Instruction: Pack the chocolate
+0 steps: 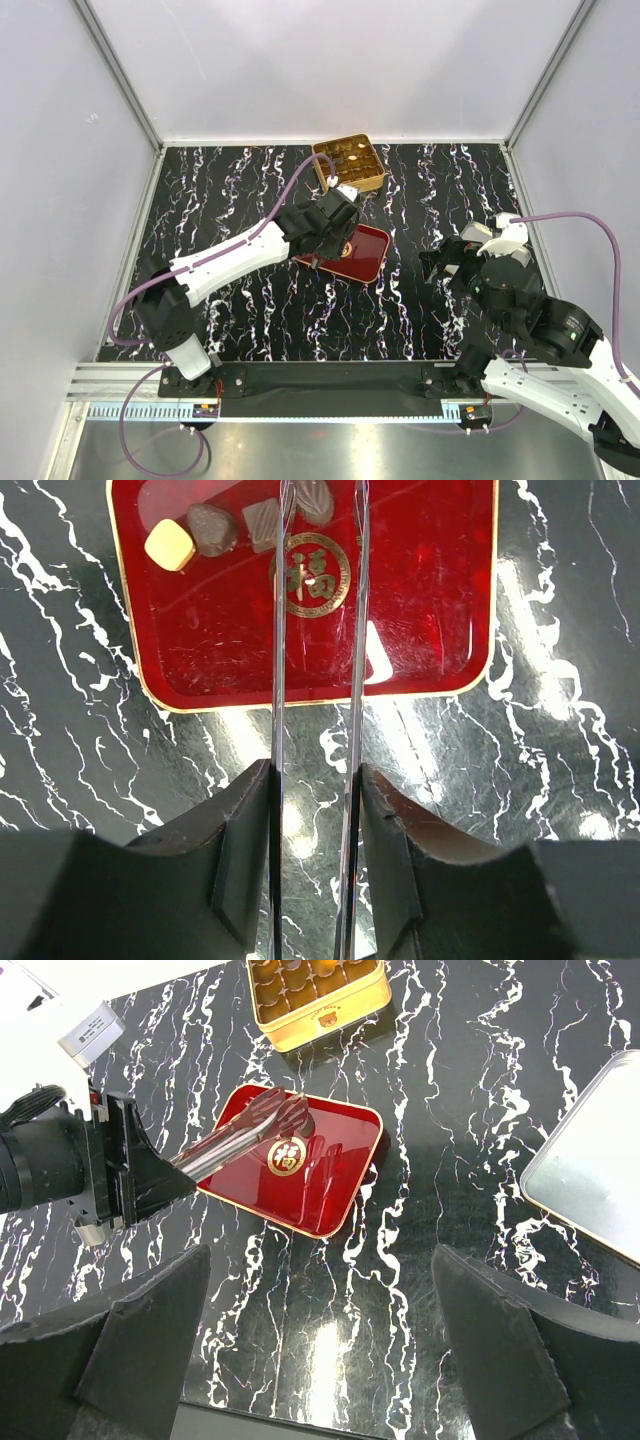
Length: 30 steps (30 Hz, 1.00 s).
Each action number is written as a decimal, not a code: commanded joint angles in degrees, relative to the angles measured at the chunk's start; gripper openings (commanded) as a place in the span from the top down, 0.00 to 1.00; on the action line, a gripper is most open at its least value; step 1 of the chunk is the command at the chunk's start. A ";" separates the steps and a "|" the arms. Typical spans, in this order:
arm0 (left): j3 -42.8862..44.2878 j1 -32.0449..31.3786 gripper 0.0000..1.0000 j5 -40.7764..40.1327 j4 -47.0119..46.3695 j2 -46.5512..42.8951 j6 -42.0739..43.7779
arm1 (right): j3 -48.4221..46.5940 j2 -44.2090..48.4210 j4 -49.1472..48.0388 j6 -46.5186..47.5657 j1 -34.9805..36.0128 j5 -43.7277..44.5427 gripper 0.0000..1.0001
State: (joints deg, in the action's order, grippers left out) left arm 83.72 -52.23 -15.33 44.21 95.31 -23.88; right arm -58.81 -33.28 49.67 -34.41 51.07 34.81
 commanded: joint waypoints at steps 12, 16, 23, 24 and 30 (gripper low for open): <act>1.09 -0.33 0.59 -3.47 -2.55 4.79 -0.03 | -2.45 0.49 -0.54 -0.57 0.44 0.79 0.00; 1.01 -0.33 0.59 -3.30 -3.42 5.42 0.32 | -2.45 0.32 -0.28 -0.57 0.44 0.79 0.00; 0.91 -0.24 0.61 -3.30 -2.81 7.08 0.41 | -2.36 0.05 -0.89 -0.39 0.44 0.70 0.00; 1.18 -0.24 0.61 -3.39 -2.55 7.09 0.24 | -2.45 -0.03 -0.98 -0.30 0.44 0.70 0.00; 2.67 -0.24 0.65 -4.35 0.70 5.68 -0.47 | -2.37 0.05 -1.06 -0.39 0.52 0.96 0.00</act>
State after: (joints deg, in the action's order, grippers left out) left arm 83.31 -52.25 -17.34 44.14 102.41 -23.92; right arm -59.40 -33.23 49.65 -34.39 51.07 34.87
